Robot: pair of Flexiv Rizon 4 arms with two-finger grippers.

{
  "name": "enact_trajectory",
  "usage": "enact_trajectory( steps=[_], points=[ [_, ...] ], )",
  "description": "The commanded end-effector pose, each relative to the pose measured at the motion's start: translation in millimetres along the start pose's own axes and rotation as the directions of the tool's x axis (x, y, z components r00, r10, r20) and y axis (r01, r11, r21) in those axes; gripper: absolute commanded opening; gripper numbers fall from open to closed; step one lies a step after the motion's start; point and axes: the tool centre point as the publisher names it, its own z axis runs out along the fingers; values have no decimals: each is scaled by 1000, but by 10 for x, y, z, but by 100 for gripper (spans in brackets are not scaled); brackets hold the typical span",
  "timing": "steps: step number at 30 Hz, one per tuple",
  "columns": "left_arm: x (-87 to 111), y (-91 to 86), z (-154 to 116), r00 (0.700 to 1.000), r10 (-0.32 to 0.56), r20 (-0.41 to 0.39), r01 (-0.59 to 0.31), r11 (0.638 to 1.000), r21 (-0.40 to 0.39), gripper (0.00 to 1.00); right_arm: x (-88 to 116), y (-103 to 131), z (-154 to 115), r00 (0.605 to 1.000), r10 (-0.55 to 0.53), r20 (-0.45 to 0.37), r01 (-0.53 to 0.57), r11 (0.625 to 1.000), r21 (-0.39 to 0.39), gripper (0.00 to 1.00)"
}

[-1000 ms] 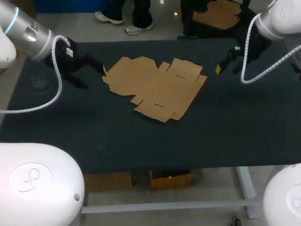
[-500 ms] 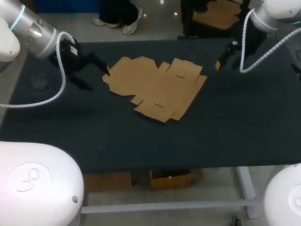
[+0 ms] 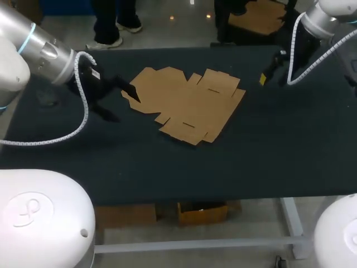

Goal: Assemble the packaging by folding the flat box into shape, placing the metal phone stand inside, and closing the box properly

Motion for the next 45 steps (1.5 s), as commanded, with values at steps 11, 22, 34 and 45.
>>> enact_trajectory(
  steps=[11, 22, 34, 45],
  points=[
    [48, 230, 263, 999, -40, 19, 38, 993, 112, 100, 13, -20, -7, 1000, -1, 3, 1, 1000, -4, 100],
    [48, 230, 263, 999, -40, 19, 38, 993, 112, 100, 13, -20, -7, 1000, -1, 3, 1, 1000, -4, 100],
    [-31, 222, 313, 996, -86, -10, 87, 986, 143, 100, 13, -20, -7, 1000, -1, 3, 1, 1000, -4, 100],
    [-168, 263, 558, 995, -79, -56, 86, 988, 127, 100, 13, -20, -7, 1000, -1, 3, 1, 1000, -4, 100]
  ],
)
